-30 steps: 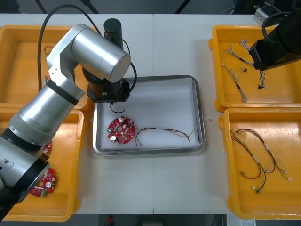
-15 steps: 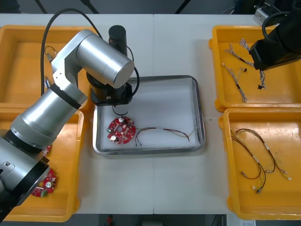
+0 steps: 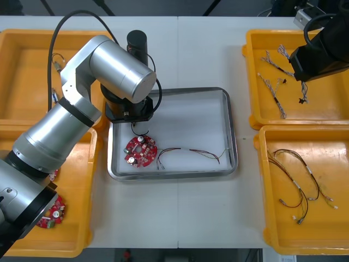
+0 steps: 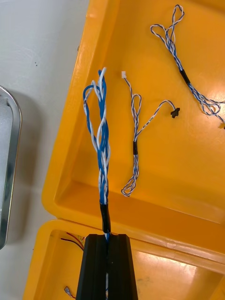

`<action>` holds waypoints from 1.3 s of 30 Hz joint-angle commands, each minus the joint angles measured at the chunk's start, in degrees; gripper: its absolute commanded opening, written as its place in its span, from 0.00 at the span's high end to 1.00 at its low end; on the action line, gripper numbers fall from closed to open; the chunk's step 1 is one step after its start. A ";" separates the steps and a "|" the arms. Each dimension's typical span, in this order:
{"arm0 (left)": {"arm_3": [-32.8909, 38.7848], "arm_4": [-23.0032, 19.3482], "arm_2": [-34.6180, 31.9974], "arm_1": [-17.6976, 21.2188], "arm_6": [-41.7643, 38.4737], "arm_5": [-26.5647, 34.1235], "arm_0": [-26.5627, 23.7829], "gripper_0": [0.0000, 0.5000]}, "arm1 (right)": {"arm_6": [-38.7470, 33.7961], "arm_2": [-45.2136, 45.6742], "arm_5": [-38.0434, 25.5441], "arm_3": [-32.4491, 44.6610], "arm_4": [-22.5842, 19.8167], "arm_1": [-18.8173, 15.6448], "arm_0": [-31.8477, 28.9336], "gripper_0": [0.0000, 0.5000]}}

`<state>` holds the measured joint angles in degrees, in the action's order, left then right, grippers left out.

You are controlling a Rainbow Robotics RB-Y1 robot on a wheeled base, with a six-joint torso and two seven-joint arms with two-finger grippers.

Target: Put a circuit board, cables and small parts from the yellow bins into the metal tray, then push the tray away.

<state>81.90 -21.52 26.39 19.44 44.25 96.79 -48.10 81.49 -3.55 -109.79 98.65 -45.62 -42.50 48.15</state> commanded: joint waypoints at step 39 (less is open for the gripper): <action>14.08 -33.42 -8.55 25.73 -5.22 13.21 -17.64 0.00 | 1.92 -7.78 -0.21 4.71 -1.76 -0.92 1.16 1.00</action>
<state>94.78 -52.27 19.79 39.94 41.59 109.52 -62.66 81.51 -7.40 -109.81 99.46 -46.68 -42.50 47.10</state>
